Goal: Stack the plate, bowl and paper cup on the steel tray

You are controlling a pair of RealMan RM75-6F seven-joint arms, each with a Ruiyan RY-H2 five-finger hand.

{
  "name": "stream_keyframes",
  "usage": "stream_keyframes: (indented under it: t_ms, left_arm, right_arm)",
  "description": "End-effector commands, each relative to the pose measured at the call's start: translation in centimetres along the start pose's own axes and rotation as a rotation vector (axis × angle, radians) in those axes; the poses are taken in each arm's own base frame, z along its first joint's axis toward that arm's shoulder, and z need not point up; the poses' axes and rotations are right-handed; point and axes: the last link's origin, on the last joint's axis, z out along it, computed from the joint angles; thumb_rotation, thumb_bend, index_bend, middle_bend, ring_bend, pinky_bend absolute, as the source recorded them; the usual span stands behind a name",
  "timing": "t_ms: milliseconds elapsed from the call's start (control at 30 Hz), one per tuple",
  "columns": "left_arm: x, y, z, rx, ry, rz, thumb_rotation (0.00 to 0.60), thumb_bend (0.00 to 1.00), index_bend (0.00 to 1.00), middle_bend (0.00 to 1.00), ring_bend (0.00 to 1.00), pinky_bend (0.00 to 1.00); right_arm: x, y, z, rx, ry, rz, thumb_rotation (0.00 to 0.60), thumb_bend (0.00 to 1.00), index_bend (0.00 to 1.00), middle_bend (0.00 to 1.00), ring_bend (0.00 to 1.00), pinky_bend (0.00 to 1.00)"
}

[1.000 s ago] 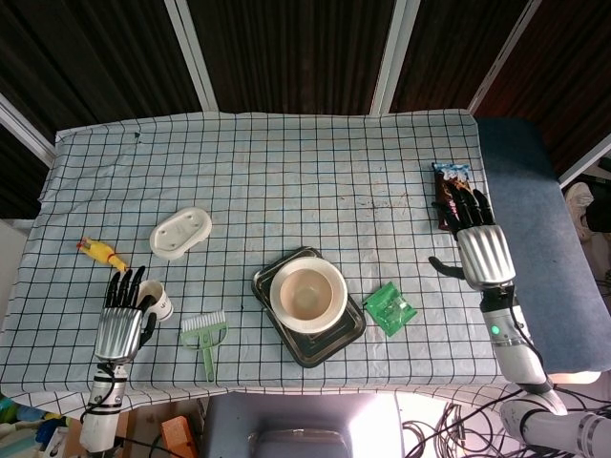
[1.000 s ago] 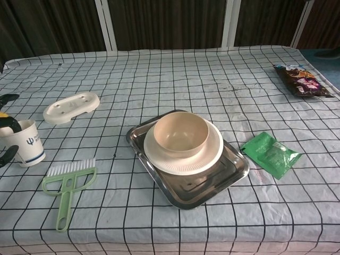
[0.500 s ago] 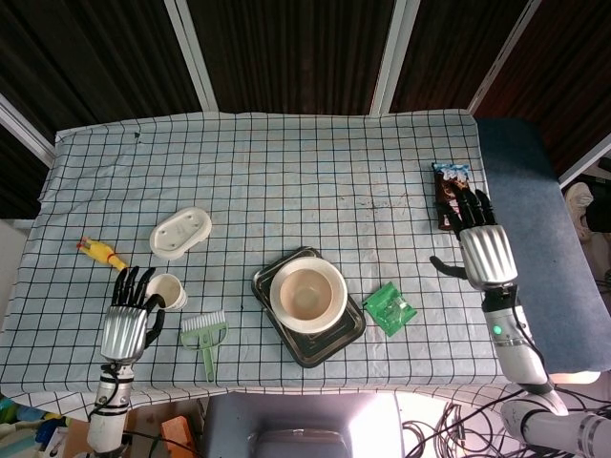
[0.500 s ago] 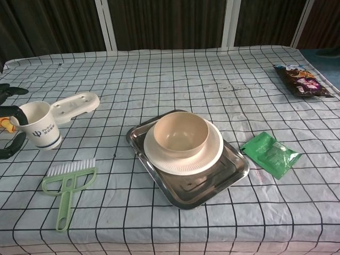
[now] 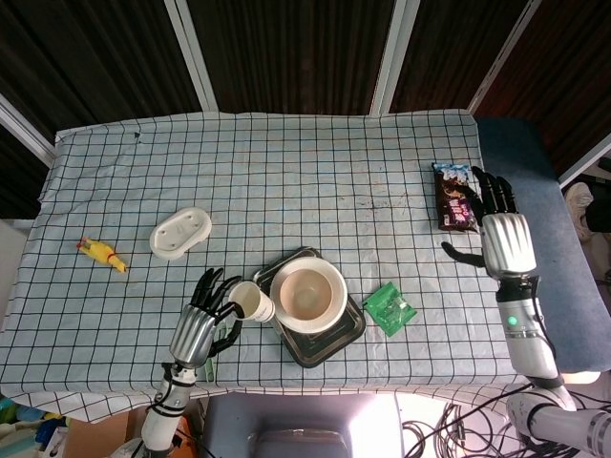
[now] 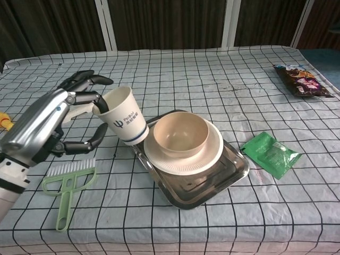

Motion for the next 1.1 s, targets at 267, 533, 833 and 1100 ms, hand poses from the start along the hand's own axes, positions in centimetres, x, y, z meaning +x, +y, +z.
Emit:
stream_keyframes:
  t_ms: [267, 533, 833, 1100]
  left_arm:
    - [-4.2, 2.7, 4.1, -0.078, 0.019, 0.045, 0.6, 0.52, 0.73, 0.18, 0.0, 0.0]
    - [-5.9, 3.4, 5.7, -0.078, 0.022, 0.094, 0.6, 0.53, 0.73, 0.18, 0.0, 0.0]
    - [-7.1, 2.6, 6.3, -0.057, -0.032, 0.167, 0.6, 0.53, 0.7, 0.17, 0.0, 0.0]
    - [-7.6, 2.5, 5.6, -0.076, -0.066, 0.207, 0.6, 0.49, 0.44, 0.14, 0.0, 0.0]
  right_arm:
    - [0.8, 0.8, 0.9, -0.038, -0.002, -0.008, 0.6, 0.05, 0.19, 0.0, 0.0, 0.0]
    - [0.8, 1.2, 1.4, -0.061, -0.006, -0.001, 0.6, 0.05, 0.19, 0.0, 0.0, 0.0]
    - [1.1, 1.5, 1.5, -0.069, -0.009, -0.009, 0.6, 0.05, 0.19, 0.0, 0.0, 0.0]
    - [1.1, 1.8, 1.4, -0.072, -0.01, -0.01, 0.6, 0.05, 0.19, 0.0, 0.0, 0.0]
